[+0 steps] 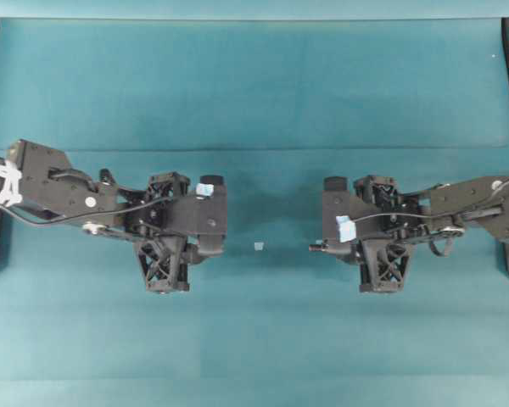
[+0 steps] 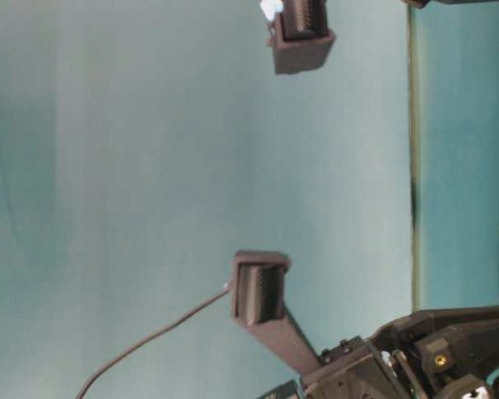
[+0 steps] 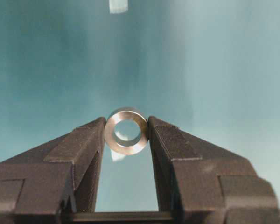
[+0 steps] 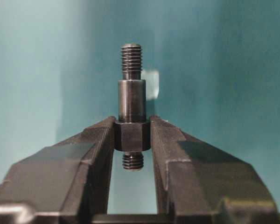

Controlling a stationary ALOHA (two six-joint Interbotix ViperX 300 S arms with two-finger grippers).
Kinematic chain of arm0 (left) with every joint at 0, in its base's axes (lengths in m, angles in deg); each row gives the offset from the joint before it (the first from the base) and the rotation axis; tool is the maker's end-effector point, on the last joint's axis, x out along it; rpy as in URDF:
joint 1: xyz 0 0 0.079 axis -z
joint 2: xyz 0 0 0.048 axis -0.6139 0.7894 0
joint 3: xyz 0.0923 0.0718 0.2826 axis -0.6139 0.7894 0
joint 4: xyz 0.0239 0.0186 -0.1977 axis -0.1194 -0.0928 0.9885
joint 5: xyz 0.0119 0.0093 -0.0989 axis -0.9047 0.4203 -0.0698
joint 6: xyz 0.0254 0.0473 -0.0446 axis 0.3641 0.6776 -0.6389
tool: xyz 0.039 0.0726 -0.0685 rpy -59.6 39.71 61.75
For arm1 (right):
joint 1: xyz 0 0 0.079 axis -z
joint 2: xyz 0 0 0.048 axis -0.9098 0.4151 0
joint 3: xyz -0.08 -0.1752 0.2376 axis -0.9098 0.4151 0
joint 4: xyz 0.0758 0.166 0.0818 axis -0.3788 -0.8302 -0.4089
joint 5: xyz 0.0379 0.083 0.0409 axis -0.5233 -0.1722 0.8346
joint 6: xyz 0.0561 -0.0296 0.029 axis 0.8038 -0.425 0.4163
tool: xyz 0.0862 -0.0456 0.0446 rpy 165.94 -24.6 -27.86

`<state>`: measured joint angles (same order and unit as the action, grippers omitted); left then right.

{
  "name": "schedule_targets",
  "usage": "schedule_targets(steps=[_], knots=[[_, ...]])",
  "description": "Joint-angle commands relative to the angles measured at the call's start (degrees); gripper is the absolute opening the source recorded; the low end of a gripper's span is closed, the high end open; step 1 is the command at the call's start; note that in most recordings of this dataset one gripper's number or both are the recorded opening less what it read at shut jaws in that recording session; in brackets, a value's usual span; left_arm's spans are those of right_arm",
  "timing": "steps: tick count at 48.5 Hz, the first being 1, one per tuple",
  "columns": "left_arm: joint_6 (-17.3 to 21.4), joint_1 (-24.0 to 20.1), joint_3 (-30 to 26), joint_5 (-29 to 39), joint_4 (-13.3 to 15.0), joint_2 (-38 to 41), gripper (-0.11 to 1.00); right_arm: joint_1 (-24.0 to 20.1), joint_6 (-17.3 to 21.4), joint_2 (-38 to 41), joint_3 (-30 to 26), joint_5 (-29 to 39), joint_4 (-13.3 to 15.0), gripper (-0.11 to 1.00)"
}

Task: Insert the washer onto the shaft with both hands.
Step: 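Lift both parts and bring them toward each other at center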

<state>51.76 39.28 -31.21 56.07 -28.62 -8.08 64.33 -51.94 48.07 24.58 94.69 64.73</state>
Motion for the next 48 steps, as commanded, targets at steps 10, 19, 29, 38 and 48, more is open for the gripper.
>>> schedule_targets(steps=[10, 19, 29, 38, 48], knots=[[-0.09, 0.09, 0.97, -5.54, -0.18, -2.29, 0.35, -0.18, 0.35, -2.11, 1.49, -5.1, -1.58, -0.01], [0.0, 0.09, 1.49, -8.7, -0.09, -2.46, 0.35, -0.18, 0.35, -2.37, 2.2, -8.79, -1.76, -0.01], [0.0, 0.09, 2.37, -13.27, -0.09, -2.72, 0.35, -0.18, 3.34, -2.81, 3.78, -14.24, -1.85, -0.01], [-0.09, 0.09, 4.13, -19.07, -0.18, -2.9, 0.35, -0.35, 7.21, -3.16, 5.8, -19.42, -1.76, -0.01], [-0.18, 0.09, 5.01, -24.61, -0.09, -3.16, 0.35, -1.14, 7.47, -3.08, 6.33, -20.83, -1.58, -0.01]])
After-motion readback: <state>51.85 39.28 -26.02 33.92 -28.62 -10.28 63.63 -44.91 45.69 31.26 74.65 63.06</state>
